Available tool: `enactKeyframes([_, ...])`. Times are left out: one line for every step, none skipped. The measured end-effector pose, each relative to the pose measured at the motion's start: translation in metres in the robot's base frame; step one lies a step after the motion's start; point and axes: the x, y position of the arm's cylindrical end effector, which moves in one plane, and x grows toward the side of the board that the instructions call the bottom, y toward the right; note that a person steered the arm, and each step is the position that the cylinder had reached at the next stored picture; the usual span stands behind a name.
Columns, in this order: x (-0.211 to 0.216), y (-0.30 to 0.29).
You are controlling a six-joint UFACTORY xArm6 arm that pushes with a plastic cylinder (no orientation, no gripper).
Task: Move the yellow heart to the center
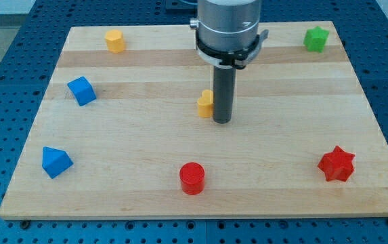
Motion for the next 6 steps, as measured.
enactKeyframes([-0.016, -0.025])
enactKeyframes([-0.016, -0.030])
enactKeyframes([-0.016, -0.030])
enactKeyframes([-0.020, -0.045])
enactKeyframes([-0.021, -0.037])
enactKeyframes([-0.028, -0.023])
